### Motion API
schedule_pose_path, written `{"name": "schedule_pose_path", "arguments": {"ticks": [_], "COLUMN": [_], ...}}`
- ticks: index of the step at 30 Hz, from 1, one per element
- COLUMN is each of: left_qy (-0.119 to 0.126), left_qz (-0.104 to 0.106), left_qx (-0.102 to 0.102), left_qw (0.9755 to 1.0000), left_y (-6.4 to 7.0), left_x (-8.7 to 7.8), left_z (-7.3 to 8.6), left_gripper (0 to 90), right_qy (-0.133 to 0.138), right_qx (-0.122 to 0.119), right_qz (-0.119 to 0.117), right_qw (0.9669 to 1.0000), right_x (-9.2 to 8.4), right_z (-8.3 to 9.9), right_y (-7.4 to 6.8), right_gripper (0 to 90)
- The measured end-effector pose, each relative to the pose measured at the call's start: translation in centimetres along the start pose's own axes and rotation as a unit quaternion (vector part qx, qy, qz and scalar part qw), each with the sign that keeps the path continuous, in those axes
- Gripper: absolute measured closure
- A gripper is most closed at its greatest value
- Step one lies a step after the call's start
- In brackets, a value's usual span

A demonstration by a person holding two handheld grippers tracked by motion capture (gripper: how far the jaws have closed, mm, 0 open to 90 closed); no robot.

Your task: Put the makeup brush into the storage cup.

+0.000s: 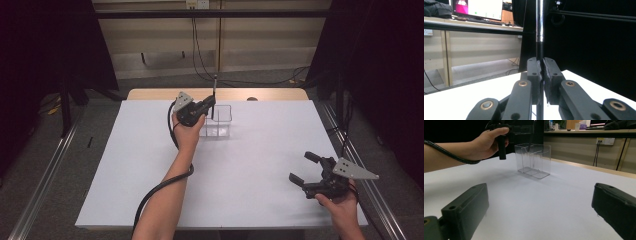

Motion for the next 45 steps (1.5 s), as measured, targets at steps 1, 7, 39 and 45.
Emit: {"name": "schedule_pose_path", "arguments": {"ticks": [1, 7, 39, 45], "left_qy": [0.001, 0.000, -0.003, -0.005], "left_qz": [0.000, 0.001, -0.003, -0.004], "left_qx": [-0.001, 0.000, -0.006, -0.007], "left_qw": [1.0000, 1.0000, 1.0000, 1.0000], "left_y": [0.0, -0.1, -0.5, -0.5], "left_x": [0.0, 0.0, -0.7, -0.8], "left_z": [0.1, 0.3, 1.4, 1.6], "left_gripper": [84.1, 84.1, 84.0, 84.0], "right_qy": [0.000, 0.001, 0.000, -0.001], "right_qx": [0.000, 0.000, -0.001, -0.002], "right_qz": [0.000, 0.000, -0.001, -0.001], "right_qw": [1.0000, 1.0000, 1.0000, 1.0000], "right_x": [0.0, 0.0, 0.1, 0.1], "right_z": [0.0, 0.0, 0.0, 0.0], "right_y": [0.0, 0.0, 0.0, 0.0], "right_gripper": [0.9, 0.9, 0.9, 0.9]}}
Point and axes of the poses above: each handheld gripper's, and its own axes: x roughly forward along the jaws, z roughly out of its underside, y roughly to its right, the point moved 2 cm from there along x, roughly forward along the jaws, and after that the axes turned 12 degrees about -y, right-handed, at the moved point
